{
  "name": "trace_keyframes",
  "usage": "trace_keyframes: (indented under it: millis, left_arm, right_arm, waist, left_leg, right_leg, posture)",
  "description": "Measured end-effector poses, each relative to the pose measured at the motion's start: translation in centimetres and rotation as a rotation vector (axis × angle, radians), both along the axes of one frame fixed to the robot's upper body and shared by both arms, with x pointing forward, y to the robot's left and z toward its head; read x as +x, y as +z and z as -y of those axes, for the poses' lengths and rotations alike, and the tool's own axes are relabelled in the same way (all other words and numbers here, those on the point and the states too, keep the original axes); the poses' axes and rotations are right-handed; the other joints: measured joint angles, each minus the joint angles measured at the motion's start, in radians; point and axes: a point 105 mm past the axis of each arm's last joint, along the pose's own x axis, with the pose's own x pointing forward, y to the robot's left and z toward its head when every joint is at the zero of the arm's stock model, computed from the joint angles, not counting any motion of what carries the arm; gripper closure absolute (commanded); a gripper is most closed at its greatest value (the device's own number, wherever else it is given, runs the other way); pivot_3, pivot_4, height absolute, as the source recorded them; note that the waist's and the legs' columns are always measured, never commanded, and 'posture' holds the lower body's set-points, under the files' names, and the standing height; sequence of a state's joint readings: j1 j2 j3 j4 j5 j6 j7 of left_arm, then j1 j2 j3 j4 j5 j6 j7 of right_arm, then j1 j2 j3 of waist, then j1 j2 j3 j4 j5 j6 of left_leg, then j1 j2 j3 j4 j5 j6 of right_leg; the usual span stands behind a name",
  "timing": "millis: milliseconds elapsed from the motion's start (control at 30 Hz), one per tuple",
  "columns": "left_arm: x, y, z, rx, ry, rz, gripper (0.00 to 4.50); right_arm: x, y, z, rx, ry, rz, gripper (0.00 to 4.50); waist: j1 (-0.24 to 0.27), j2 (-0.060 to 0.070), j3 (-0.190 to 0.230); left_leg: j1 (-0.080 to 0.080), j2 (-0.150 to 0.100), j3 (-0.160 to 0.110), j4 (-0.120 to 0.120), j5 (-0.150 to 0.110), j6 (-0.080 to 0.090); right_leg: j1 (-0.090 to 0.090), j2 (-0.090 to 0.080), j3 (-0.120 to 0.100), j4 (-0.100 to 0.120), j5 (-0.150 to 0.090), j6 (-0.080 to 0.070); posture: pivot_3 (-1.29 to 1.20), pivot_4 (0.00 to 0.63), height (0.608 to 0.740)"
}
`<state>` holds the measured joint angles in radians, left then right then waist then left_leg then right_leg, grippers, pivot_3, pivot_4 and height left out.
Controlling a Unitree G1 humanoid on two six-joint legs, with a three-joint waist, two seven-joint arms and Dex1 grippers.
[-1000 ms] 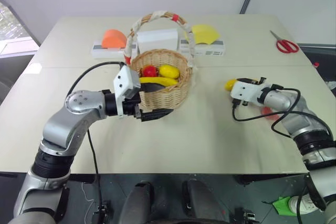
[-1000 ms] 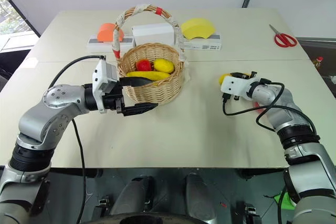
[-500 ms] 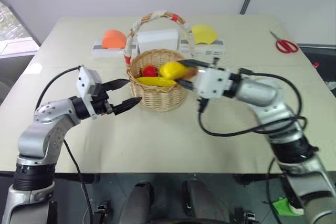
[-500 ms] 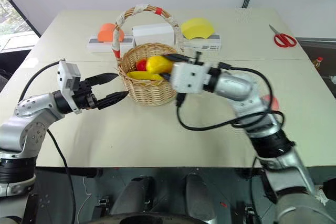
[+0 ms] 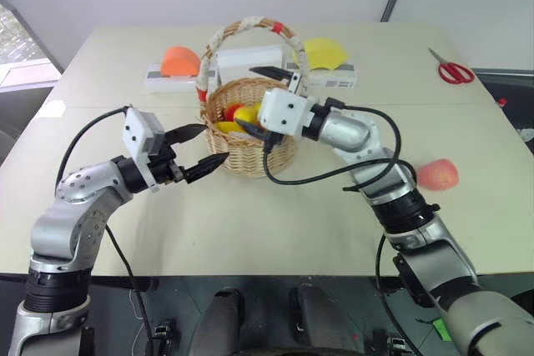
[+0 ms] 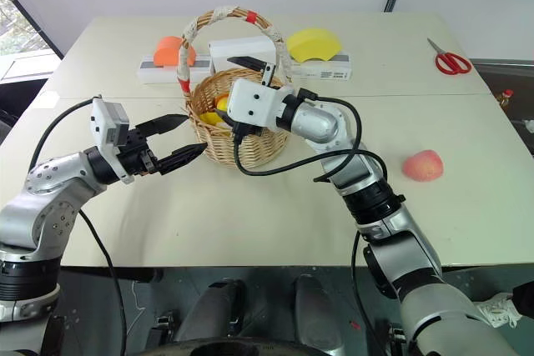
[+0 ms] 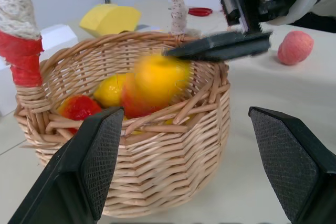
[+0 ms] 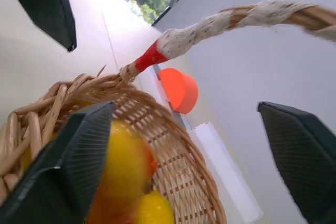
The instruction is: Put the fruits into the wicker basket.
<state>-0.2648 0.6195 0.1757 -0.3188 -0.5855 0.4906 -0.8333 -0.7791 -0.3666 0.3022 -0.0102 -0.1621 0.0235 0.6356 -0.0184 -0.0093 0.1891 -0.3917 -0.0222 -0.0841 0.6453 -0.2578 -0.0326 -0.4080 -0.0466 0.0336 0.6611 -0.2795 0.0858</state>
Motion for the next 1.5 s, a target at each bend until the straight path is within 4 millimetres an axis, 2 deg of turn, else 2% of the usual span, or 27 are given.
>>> trace_keyframes:
  millis: [100, 200, 300, 367, 467, 567, 667, 867, 1033, 1133, 1200, 1233, 1367, 1433, 1500]
  left_arm:
    - [-0.1, 0.2, 0.5, -0.023, -0.019, 0.001, 0.44]
    - [-0.4, 0.2, 2.1, -0.038, -0.081, 0.001, 0.44]
    - [-0.9, 0.3, 5.1, -0.037, -0.199, 0.007, 0.44]
    - [-1.4, 0.5, 7.5, -0.033, -0.291, 0.016, 0.44]
    - [-2.0, 0.1, 9.8, -0.020, -0.389, 0.020, 0.44]
    - [-2.2, -0.8, 10.9, -0.001, -0.439, -0.002, 0.44]
    - [-2.5, -1.0, 11.1, 0.007, -0.464, -0.003, 0.44]
    - [-2.5, -1.2, 11.1, 0.012, -0.473, -0.006, 0.44]
    - [-2.5, -1.3, 11.0, 0.012, -0.472, -0.006, 0.44]
    - [-2.5, -1.4, 10.9, 0.015, -0.468, -0.009, 0.44]
    - [-2.5, -1.4, 10.8, 0.016, -0.461, -0.009, 0.44]
    - [-2.4, -1.6, 10.7, 0.017, -0.455, -0.009, 0.44]
    - [-2.0, -1.9, 9.8, 0.028, -0.400, -0.009, 0.44]
    - [-1.5, -1.5, 8.7, 0.019, -0.352, 0.008, 0.44]
    - [-0.8, -0.9, 6.9, -0.005, -0.281, 0.013, 0.44]
  right_arm:
    - [-1.2, 0.1, 1.8, 0.022, 0.010, -0.031, 0.04]
    - [-2.2, -0.7, 5.5, 0.036, -0.043, -0.123, 0.04]
    - [-3.4, -1.7, 10.8, 0.121, -0.170, -0.276, 0.04]
    - [-4.6, -3.6, 15.4, 0.180, -0.316, -0.396, 0.04]
    - [-5.8, -6.7, 20.8, 0.304, -0.541, -0.534, 0.04]
    - [-6.1, -7.8, 24.1, 0.402, -0.702, -0.538, 0.04]
    - [-6.2, -8.4, 26.0, 0.428, -0.805, -0.525, 0.04]
    - [-6.1, -10.9, 28.4, 0.468, -0.956, -0.555, 0.04]
    - [-5.9, -12.7, 29.1, 0.538, -0.984, -0.625, 0.04]
    - [-5.8, -13.1, 29.2, 0.556, -0.985, -0.645, 0.82]
    - [-5.6, -13.1, 29.1, 0.560, -0.978, -0.643, 1.67]
    - [-5.5, -13.0, 28.9, 0.555, -0.967, -0.635, 1.67]
    - [-4.9, -12.0, 26.9, 0.504, -0.869, -0.606, 1.67]
    - [-4.5, -10.5, 24.5, 0.449, -0.756, -0.576, 1.67]
    - [-4.2, -8.0, 20.9, 0.399, -0.591, -0.529, 1.67]
  waist:
    - [0.005, 0.000, 0.000]
    - [0.011, 0.000, 0.000]
    - [0.017, -0.001, 0.000]
    - [0.023, -0.001, 0.000]
    - [0.015, 0.000, 0.000]
    - [-0.008, 0.000, 0.000]
    - [-0.018, 0.001, 0.000]
    - [-0.019, 0.001, 0.000]
    - [-0.018, 0.001, 0.000]
    - [-0.018, 0.001, 0.000]
    - [-0.019, 0.001, 0.000]
    - [-0.020, 0.001, 0.000]
    - [-0.022, 0.001, 0.000]
    - [-0.026, 0.001, 0.000]
    - [-0.027, 0.001, 0.000]
  left_leg:
    - [0.000, -0.001, 0.000, 0.000, 0.000, 0.000]
    - [-0.001, -0.002, -0.001, 0.000, 0.000, 0.001]
    - [-0.001, -0.002, -0.001, 0.001, -0.001, 0.001]
    - [-0.001, -0.002, -0.001, 0.000, -0.001, 0.002]
    - [0.001, -0.001, 0.002, 0.000, -0.001, 0.002]
    - [0.004, 0.000, 0.005, 0.000, -0.001, 0.002]
    - [0.005, 0.001, 0.005, 0.000, -0.001, 0.002]
    - [0.004, 0.001, 0.005, 0.001, -0.001, 0.002]
    - [0.004, 0.001, 0.005, 0.001, -0.001, 0.002]
    - [0.004, 0.001, 0.005, 0.001, -0.001, 0.002]
    - [0.004, 0.001, 0.005, 0.001, -0.001, 0.002]
    - [0.004, 0.001, 0.005, 0.001, -0.001, 0.002]
    - [0.004, 0.001, 0.005, 0.001, -0.001, 0.002]
    - [0.004, 0.001, 0.005, 0.001, -0.001, 0.002]
    - [0.004, 0.002, 0.005, 0.001, -0.001, 0.002]
  right_leg:
    - [0.001, -0.001, 0.000, 0.000, 0.000, 0.000]
    - [0.002, -0.001, -0.001, -0.002, 0.000, 0.000]
    - [0.003, -0.002, -0.001, -0.003, 0.000, 0.000]
    - [0.003, -0.001, -0.001, -0.004, 0.000, 0.000]
    - [0.004, 0.001, 0.001, -0.003, 0.000, 0.000]
    - [0.004, 0.004, 0.006, -0.001, 0.000, 0.000]
    - [0.004, 0.005, 0.007, 0.001, 0.000, 0.000]
    - [0.004, 0.005, 0.008, 0.001, 0.000, 0.000]
    - [0.004, 0.004, 0.008, 0.001, 0.000, 0.001]
    - [0.004, 0.004, 0.008, 0.001, 0.000, 0.001]
    - [0.004, 0.004, 0.008, 0.001, 0.000, 0.001]
    - [0.004, 0.005, 0.008, 0.001, 0.000, 0.001]
    - [0.003, 0.005, 0.008, 0.001, 0.000, 0.001]
    - [0.003, 0.005, 0.008, 0.001, 0.000, 0.001]
    - [0.003, 0.006, 0.008, 0.002, 0.000, 0.001]
  posture:
    - [0.00, 0.150, 0.740]
    - [0.00, 0.150, 0.740]
    - [0.00, 0.150, 0.740]
    - [0.00, 0.150, 0.740]
    - [0.00, 0.150, 0.740]
    - [0.00, 0.150, 0.740]
    - [0.00, 0.150, 0.740]
    - [0.00, 0.150, 0.740]
    - [0.00, 0.150, 0.740]
    - [0.00, 0.150, 0.740]
    - [0.00, 0.150, 0.740]
    - [0.00, 0.150, 0.740]
    - [0.00, 0.150, 0.740]
    - [0.00, 0.150, 0.740]
    - [0.00, 0.150, 0.740]
